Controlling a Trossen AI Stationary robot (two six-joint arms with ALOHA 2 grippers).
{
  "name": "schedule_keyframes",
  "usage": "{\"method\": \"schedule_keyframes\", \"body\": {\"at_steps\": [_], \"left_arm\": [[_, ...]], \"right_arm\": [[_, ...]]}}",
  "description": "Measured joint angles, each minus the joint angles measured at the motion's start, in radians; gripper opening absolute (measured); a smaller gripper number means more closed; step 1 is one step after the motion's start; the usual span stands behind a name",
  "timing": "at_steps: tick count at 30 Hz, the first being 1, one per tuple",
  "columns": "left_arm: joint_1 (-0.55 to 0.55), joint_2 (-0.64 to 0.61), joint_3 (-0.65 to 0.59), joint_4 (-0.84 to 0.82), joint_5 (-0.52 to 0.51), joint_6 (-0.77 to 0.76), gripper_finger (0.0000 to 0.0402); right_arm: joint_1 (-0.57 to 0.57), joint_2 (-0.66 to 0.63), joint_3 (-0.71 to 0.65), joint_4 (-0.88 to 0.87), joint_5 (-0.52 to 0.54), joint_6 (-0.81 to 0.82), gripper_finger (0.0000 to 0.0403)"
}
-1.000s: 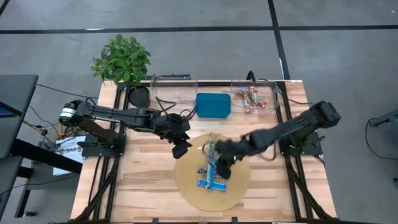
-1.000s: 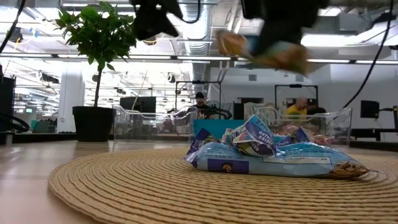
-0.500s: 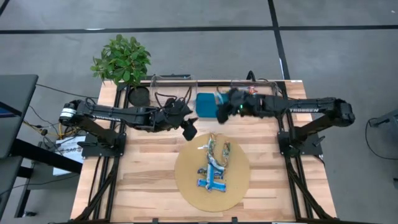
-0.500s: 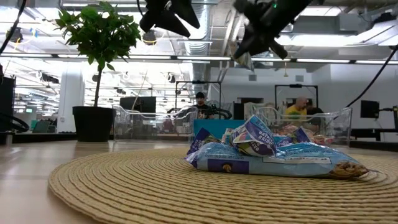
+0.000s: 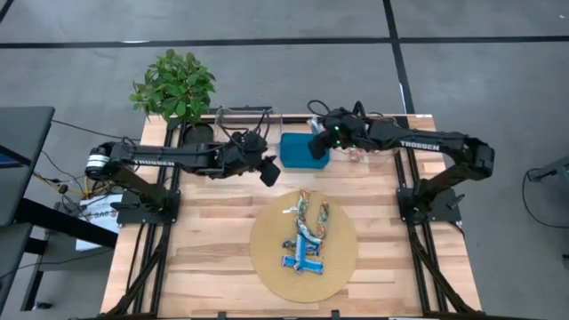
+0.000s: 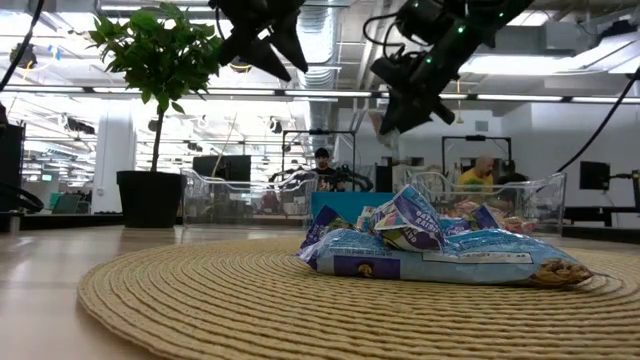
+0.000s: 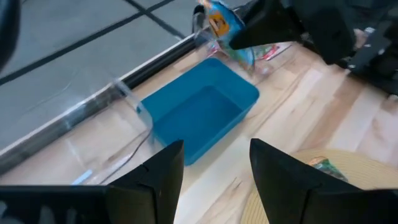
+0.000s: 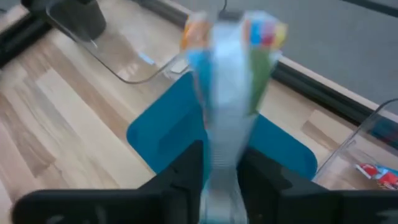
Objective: Pick and place Granola Bars by type
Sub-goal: Put the orange granola bar into the blue bin
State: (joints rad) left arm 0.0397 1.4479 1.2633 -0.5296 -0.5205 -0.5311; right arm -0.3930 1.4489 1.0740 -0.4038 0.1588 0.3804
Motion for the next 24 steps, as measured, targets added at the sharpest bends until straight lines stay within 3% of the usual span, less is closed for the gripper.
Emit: {"method": "schedule_keyframes", "body": {"at_steps": [10, 13, 18, 24], "left_arm": [[0.002, 0.0, 0.0, -0.034, 0.031, -0.033, 0.0176], [0.003, 0.0, 0.0, -0.034, 0.06, -0.043, 0.0176], [0.002, 0.0, 0.0, -0.034, 0.163, -0.061, 0.0176], [0.002, 0.0, 0.0, -0.035, 0.329, -0.045, 0.0176]], "right_arm": [[0.005, -0.008, 0.0, -0.001, -0.048, -0.023, 0.0174], [0.022, -0.028, 0.0, -0.018, -0.119, -0.023, 0.0186], [0.085, -0.066, 0.0, -0.149, -0.216, 0.095, 0.0194], [0.242, -0.07, 0.0, -0.288, -0.212, 0.271, 0.0189]]}}
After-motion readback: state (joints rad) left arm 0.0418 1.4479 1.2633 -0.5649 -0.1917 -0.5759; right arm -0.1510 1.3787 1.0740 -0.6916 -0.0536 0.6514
